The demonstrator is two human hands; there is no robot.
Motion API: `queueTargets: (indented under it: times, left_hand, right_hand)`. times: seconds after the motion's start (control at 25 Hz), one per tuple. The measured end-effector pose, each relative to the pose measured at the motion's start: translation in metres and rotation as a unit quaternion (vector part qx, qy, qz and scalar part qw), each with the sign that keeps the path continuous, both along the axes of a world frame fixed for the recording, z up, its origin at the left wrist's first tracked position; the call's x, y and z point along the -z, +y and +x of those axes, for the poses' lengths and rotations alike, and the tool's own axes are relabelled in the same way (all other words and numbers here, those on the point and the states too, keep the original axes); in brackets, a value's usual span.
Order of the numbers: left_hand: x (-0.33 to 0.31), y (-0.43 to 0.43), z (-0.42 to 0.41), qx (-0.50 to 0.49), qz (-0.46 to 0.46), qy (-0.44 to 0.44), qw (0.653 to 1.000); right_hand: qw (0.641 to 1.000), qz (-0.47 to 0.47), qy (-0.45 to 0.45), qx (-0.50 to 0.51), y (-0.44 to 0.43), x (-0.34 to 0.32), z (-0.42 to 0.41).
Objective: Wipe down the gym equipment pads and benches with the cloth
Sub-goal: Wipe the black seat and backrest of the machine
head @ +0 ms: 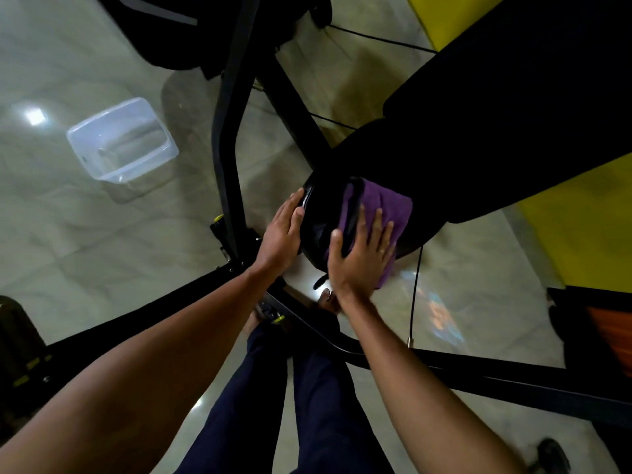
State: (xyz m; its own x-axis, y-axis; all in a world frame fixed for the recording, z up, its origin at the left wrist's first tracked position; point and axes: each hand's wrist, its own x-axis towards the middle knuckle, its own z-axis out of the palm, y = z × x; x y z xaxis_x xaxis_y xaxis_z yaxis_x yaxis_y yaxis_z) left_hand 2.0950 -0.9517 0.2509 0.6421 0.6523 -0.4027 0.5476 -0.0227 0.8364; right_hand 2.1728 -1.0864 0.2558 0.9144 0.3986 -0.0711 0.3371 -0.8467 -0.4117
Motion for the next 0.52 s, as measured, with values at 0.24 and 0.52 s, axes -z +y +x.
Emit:
queueTargets:
  times: [0.24,0.52]
  left_hand:
    - [-0.002,0.005,-0.007,-0.027,-0.078,-0.030,0.996]
    - [0.013,0.016,-0.021,-0.108,-0.142,-0.007,0.984]
  right_hand:
    - [0.970,-0.047,-0.086,-0.222,-0.041,0.009,-0.020]
    - [0.936,-0.092,-0.124,-0.315,0.032,-0.004,0.013]
